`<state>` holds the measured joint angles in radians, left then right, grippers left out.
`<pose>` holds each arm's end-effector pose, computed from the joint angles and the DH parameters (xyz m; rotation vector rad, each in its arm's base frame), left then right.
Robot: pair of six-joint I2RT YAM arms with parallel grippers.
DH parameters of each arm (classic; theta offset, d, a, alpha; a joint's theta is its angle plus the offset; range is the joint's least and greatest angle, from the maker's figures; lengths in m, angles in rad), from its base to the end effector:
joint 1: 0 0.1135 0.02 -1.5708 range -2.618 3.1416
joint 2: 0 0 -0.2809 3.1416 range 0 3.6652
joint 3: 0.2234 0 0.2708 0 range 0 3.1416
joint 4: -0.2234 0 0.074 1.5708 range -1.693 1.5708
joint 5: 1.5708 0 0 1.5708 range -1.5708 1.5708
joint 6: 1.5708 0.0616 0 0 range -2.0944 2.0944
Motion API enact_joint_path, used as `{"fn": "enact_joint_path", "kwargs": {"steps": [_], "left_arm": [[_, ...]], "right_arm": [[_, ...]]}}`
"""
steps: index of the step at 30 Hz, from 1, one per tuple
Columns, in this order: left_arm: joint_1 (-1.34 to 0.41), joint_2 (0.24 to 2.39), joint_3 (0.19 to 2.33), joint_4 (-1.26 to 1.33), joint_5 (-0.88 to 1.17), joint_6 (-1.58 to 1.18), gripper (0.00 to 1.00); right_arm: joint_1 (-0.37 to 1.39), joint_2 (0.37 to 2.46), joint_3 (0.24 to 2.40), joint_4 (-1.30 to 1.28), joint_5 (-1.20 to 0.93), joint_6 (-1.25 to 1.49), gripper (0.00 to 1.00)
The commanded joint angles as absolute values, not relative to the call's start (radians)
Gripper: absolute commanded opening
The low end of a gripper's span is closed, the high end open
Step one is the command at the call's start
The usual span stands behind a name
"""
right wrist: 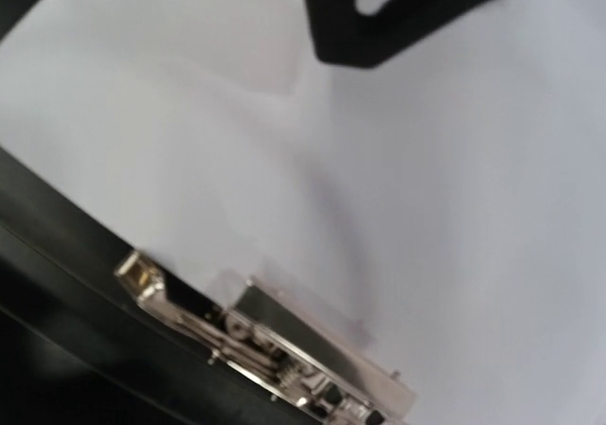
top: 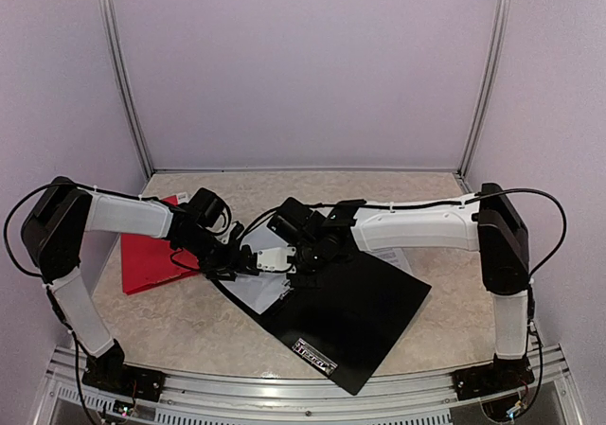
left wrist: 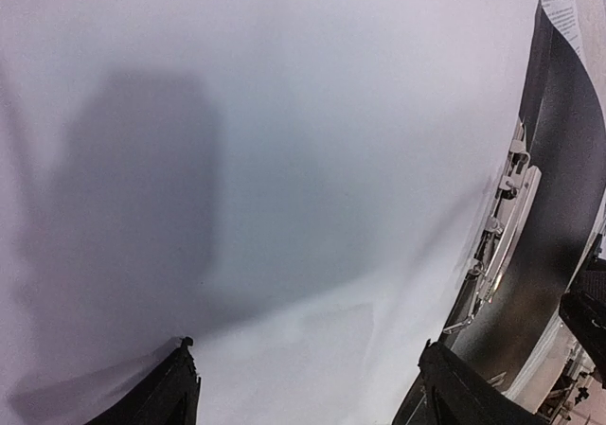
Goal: Put the files into the folder
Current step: Close the spring clip on the folder.
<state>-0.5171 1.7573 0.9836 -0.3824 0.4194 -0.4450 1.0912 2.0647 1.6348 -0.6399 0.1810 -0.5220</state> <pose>0.2965 -0.1975 0.1287 0.2307 2.8492 -0.8168 0.2326 0.4233 0.1873 -1.8433 1.8507 -0.0398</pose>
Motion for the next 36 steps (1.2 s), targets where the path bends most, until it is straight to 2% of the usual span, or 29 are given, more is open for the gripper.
{"fn": "enact_joint_path", "kwargs": {"steps": [1,8,10,36], "left_arm": [[-0.514,1.810,0.966,-0.451,0.371,-0.431,0.78],[-0.514,1.810,0.963,-0.451,0.374,-0.431,0.78],[-0.515,1.811,0.962,-0.450,0.374,-0.430,0.78],[-0.517,1.813,0.959,-0.443,0.380,-0.430,0.78]], "right_arm": [[1.084,2.029,1.617,-0.641,0.164,-0.506,0.16],[1.107,2.048,1.619,-0.627,0.081,-0.526,0.28],[1.112,2.066,1.636,-0.632,0.078,-0.533,0.29],[1.103,2.184,1.729,-0.614,0.119,-0.506,0.22]]}}
